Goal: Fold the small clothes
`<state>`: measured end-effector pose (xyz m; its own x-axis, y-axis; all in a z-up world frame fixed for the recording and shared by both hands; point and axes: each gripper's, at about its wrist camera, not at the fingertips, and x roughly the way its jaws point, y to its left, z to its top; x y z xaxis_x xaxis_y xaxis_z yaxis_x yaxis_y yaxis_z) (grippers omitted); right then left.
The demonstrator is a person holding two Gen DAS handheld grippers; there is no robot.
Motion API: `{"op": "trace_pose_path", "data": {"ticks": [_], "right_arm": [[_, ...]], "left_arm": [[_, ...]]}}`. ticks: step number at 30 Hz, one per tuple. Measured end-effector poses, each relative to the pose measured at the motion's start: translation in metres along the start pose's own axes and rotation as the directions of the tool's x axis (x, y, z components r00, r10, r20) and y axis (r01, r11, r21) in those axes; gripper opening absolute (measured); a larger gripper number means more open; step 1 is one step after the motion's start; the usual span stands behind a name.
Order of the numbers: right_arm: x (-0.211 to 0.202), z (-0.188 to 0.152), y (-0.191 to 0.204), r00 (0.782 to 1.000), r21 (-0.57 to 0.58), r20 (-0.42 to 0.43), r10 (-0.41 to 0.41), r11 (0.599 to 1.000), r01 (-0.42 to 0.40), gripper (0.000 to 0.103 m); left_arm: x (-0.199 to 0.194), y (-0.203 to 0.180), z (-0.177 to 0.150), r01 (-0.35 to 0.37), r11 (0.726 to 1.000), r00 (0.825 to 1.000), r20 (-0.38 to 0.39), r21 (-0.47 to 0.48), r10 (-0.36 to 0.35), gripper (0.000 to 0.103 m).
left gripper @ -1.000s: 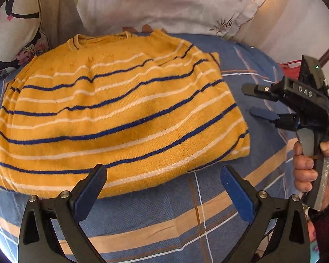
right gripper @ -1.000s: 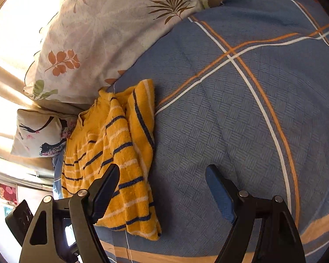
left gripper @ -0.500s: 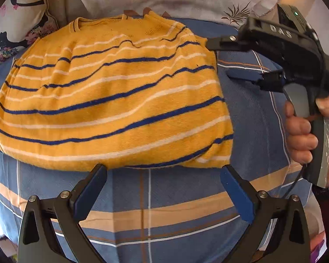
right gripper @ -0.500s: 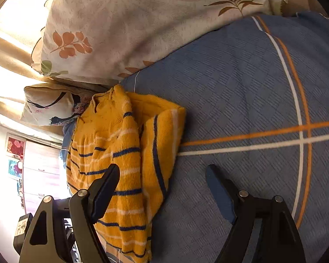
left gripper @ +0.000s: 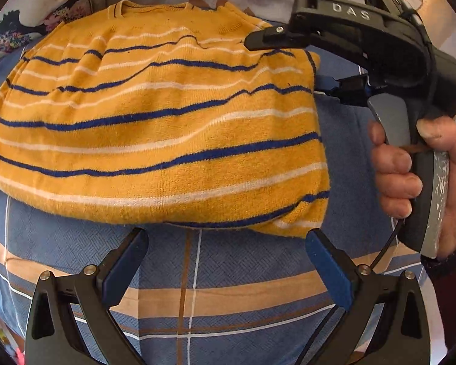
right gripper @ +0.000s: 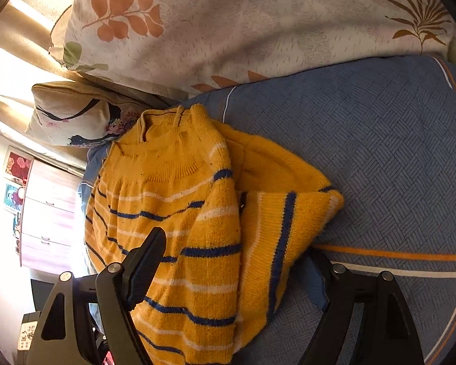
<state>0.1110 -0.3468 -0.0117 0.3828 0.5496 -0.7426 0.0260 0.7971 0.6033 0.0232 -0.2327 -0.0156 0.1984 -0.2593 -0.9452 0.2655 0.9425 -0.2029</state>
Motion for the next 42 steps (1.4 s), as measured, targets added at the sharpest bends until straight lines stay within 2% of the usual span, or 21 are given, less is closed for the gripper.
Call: {"op": "trace_pose_path", "data": {"ticks": [6, 10, 23, 24, 26, 29, 31, 32, 33, 34, 35, 36, 38, 42], "right_arm": [[0.001, 0.001, -0.001, 1.000, 0.010, 0.001, 0.011, 1.000, -0.011, 0.085], [0.001, 0.000, -0.001, 1.000, -0.003, 0.002, 0.008, 1.000, -0.008, 0.085], [-0.001, -0.001, -0.001, 1.000, -0.022, -0.011, -0.001, 1.000, 0.001, 0.085], [0.000, -0.001, 0.000, 1.000, -0.023, -0.012, -0.002, 1.000, 0.002, 0.085], [0.000, 0.000, 0.001, 1.000, -0.029, -0.014, -0.003, 1.000, 0.003, 0.085], [0.001, 0.000, 0.002, 1.000, -0.041, -0.022, -0.016, 0.999, 0.015, 0.081], [0.001, 0.001, 0.002, 0.999, -0.045, -0.026, -0.040, 0.998, 0.039, 0.070], [0.000, 0.001, 0.002, 0.998, -0.046, -0.025, -0.057, 0.997, 0.056, 0.054], [0.000, 0.001, 0.000, 0.997, -0.045, -0.029, -0.065, 0.997, 0.064, 0.042], [0.000, 0.001, -0.003, 0.998, -0.029, -0.033, -0.052, 0.998, 0.051, 0.036], [0.000, 0.001, -0.006, 0.999, -0.011, -0.038, -0.032, 0.999, 0.031, 0.025], [0.000, 0.001, -0.008, 0.999, 0.007, -0.041, -0.012, 1.000, 0.012, 0.022], [-0.002, 0.001, -0.007, 0.999, 0.026, -0.033, 0.001, 1.000, -0.001, 0.020], [-0.015, 0.002, 0.005, 0.999, 0.033, -0.009, 0.037, 0.999, -0.036, 0.019]], "left_arm": [[0.004, 0.009, -0.005, 0.036, 0.998, 0.999, -0.010, -0.055, -0.037, 0.103], [0.007, 0.015, -0.002, 0.085, 0.992, 0.996, 0.001, -0.095, -0.085, 0.103], [0.014, 0.005, -0.002, 0.099, 0.989, 0.995, 0.020, -0.110, -0.097, 0.103], [0.019, -0.001, 0.017, 0.102, 0.989, 0.995, 0.020, -0.110, -0.101, 0.103], [0.019, 0.001, 0.021, 0.124, 0.984, 0.992, 0.032, -0.127, -0.120, 0.103], [0.016, 0.012, 0.027, 0.237, 0.950, 0.971, 0.063, -0.206, -0.229, 0.103], [0.019, 0.022, 0.031, 0.305, 0.912, 0.952, 0.107, -0.274, -0.287, 0.103], [0.020, 0.026, 0.033, 0.337, 0.894, 0.941, 0.125, -0.294, -0.313, 0.102], [0.020, 0.027, 0.035, 0.367, 0.877, 0.930, 0.137, -0.309, -0.341, 0.084], [0.021, 0.028, 0.036, 0.376, 0.870, 0.927, 0.131, -0.320, -0.352, 0.066], [0.024, 0.029, 0.039, 0.368, 0.872, 0.929, 0.102, -0.323, -0.355, 0.031], [0.024, 0.032, 0.040, 0.372, 0.869, 0.928, 0.089, -0.326, -0.363, 0.025], [0.018, 0.039, 0.041, 0.400, 0.851, 0.915, 0.105, -0.340, -0.389, 0.019], [0.006, 0.056, 0.041, 0.446, 0.829, 0.895, 0.138, -0.337, -0.425, 0.017]]}}
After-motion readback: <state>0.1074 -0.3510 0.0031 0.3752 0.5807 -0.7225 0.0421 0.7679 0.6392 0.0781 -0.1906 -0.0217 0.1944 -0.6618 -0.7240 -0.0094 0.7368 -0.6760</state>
